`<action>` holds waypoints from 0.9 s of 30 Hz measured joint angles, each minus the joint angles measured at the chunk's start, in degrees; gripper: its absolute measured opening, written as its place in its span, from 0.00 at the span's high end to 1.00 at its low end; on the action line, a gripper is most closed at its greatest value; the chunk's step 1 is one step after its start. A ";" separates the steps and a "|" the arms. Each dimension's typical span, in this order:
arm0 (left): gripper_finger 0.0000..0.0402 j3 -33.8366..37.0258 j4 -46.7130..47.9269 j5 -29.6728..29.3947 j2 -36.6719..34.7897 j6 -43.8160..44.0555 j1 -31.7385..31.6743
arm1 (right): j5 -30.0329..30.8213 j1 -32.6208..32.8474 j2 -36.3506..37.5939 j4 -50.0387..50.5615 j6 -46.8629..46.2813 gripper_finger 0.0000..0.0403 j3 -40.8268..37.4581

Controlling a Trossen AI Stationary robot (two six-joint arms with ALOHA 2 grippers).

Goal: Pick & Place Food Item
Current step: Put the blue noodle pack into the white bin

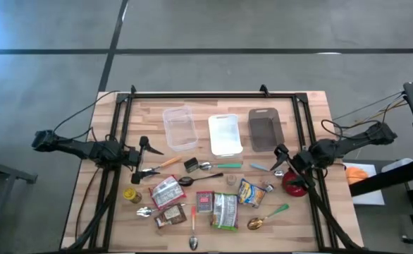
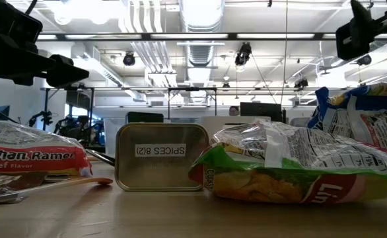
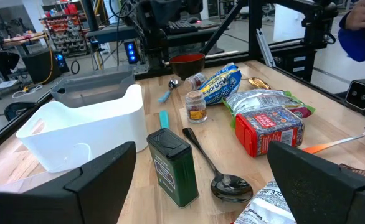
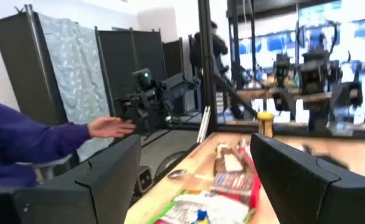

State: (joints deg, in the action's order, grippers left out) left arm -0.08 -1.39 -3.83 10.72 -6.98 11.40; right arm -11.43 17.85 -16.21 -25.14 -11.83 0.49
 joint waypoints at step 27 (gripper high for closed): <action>0.10 0.00 -5.38 10.17 -0.09 -12.92 0.04 | 1.36 2.67 -35.78 0.99 -2.83 0.25 17.00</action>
State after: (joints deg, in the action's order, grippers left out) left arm -0.08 -6.77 6.34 10.63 -19.90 11.44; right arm -10.07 20.51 -51.99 -24.15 -14.65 17.49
